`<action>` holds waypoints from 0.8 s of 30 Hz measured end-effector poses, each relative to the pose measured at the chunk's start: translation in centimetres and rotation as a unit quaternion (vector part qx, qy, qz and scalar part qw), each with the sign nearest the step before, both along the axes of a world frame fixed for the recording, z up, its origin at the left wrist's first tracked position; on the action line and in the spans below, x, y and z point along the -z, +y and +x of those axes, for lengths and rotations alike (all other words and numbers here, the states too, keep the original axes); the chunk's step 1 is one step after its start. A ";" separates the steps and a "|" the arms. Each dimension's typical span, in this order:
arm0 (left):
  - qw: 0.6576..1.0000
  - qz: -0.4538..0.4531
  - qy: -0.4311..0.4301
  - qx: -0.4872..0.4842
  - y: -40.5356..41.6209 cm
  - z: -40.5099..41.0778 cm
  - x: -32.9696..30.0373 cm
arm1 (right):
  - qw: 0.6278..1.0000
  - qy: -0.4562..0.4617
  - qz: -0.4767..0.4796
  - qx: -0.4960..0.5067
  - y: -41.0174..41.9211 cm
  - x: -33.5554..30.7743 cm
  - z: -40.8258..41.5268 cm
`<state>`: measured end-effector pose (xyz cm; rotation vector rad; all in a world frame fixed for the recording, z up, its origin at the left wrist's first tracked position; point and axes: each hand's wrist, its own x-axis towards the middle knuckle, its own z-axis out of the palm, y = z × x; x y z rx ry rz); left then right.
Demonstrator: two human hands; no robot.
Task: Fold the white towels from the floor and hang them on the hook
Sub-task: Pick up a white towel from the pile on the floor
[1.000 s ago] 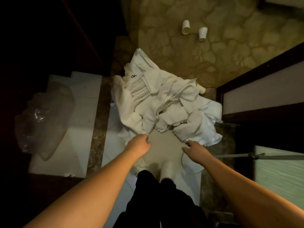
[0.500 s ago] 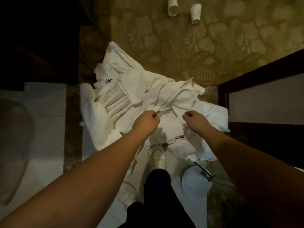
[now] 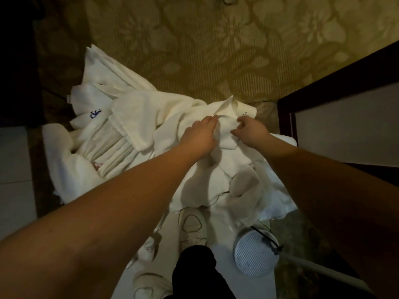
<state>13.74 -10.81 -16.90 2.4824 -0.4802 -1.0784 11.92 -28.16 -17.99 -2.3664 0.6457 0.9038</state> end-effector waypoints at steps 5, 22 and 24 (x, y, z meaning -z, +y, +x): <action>0.998 0.051 0.032 -0.010 0.6 -1.0 1.5 | 0.999 -0.009 -0.032 -0.009 -0.3 0.3 -1.7; 0.996 -0.080 0.027 0.027 5.0 -2.8 -6.2 | 0.991 -0.025 0.130 -0.008 4.7 -8.7 -6.5; 0.996 -0.086 0.009 0.024 5.8 -2.9 -9.9 | 0.987 -0.049 0.151 -0.024 6.0 -12.7 -6.1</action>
